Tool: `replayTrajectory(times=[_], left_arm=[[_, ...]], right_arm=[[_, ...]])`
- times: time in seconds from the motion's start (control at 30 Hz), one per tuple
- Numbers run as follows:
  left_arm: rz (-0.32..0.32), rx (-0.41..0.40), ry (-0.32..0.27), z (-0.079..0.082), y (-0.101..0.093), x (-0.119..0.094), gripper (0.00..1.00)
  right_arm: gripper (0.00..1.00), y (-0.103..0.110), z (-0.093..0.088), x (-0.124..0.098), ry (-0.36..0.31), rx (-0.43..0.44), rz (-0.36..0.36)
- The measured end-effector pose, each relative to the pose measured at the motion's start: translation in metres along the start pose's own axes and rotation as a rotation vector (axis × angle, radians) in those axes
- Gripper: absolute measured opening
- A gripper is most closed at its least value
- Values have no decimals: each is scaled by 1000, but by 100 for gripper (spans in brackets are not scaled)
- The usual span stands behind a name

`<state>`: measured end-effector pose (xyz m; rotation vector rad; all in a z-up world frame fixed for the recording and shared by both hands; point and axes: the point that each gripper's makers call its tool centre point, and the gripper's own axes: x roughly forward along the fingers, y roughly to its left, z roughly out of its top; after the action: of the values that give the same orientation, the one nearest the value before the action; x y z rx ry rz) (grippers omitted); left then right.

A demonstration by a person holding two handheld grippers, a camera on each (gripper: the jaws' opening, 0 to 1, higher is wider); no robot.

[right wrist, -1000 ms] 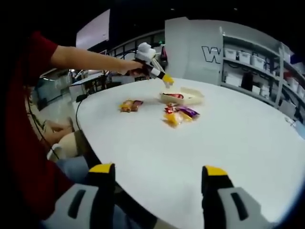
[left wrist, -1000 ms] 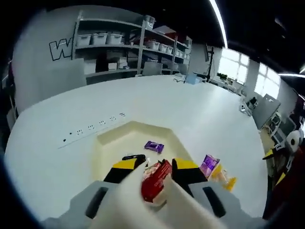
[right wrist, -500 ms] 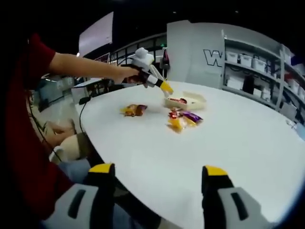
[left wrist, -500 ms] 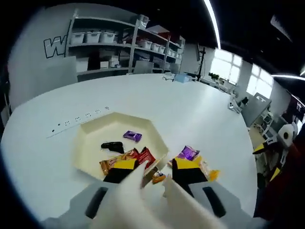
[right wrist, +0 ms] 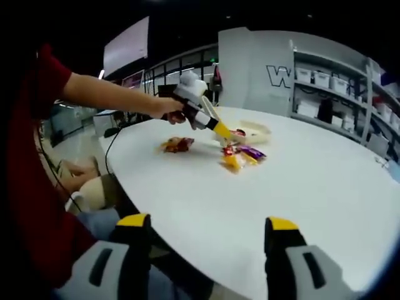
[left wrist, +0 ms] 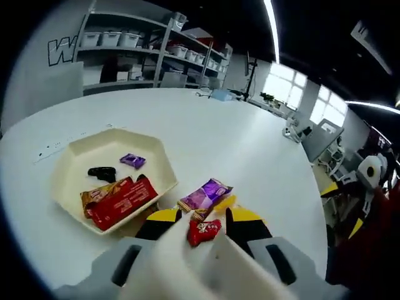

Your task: Place the target food into the container with the food tongs after gripping and lifting it, then release it inside without dropping or visibly crushing the food.

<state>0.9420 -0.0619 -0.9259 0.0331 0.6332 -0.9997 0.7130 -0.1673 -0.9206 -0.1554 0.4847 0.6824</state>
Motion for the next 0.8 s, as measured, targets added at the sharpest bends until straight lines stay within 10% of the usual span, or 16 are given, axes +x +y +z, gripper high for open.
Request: replayTrajectory(times=[0.37,0.8], left_arm=[[44,-46,68,-26,-2,-18,26],[46,44,4,1,-3,-5,27]], right_arm=[[72,1,-2,1,1,-8,2],[72,2,-3,1,-1,-3,11]])
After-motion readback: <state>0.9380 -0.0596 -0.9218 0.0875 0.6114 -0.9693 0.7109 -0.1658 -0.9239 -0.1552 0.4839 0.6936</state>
